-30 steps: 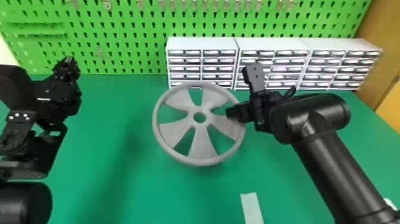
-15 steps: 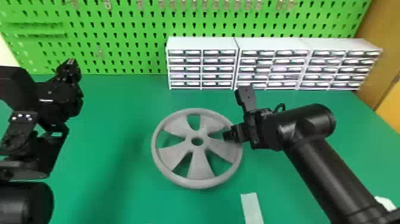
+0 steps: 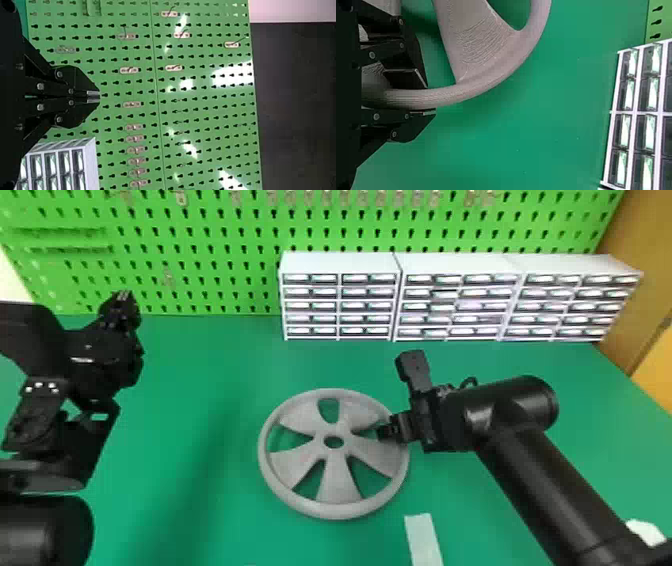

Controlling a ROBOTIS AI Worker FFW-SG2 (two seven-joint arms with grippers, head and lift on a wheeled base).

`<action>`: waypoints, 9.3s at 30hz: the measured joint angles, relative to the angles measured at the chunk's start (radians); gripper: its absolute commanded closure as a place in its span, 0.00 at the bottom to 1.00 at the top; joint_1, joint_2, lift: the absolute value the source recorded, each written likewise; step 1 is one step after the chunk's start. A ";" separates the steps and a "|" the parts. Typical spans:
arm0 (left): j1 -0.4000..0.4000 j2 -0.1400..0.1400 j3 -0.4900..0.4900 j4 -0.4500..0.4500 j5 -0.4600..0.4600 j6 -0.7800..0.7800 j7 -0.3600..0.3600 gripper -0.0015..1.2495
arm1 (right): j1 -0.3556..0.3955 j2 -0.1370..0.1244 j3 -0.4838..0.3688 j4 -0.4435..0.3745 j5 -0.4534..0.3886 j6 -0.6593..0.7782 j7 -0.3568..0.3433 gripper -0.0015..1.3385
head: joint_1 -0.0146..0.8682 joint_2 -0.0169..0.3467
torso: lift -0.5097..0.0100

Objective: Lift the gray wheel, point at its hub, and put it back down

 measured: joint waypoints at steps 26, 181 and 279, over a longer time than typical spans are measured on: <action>-0.003 0.000 -0.010 0.009 0.005 0.000 0.000 0.98 | 0.001 0.002 -0.001 0.051 0.003 -0.007 0.000 0.99 | 0.80 0.18 | 0.81; -0.278 -0.043 -0.248 0.305 0.011 -0.114 0.043 0.13 | 0.327 0.019 -0.250 -0.396 0.149 -1.029 -0.153 0.06 | 0.80 0.18 | 0.81; -1.145 0.041 -0.362 0.246 -0.034 -0.212 0.143 0.07 | -0.494 -0.143 -0.230 -0.594 0.176 -1.022 -0.254 0.06 | 0.80 0.18 | 0.81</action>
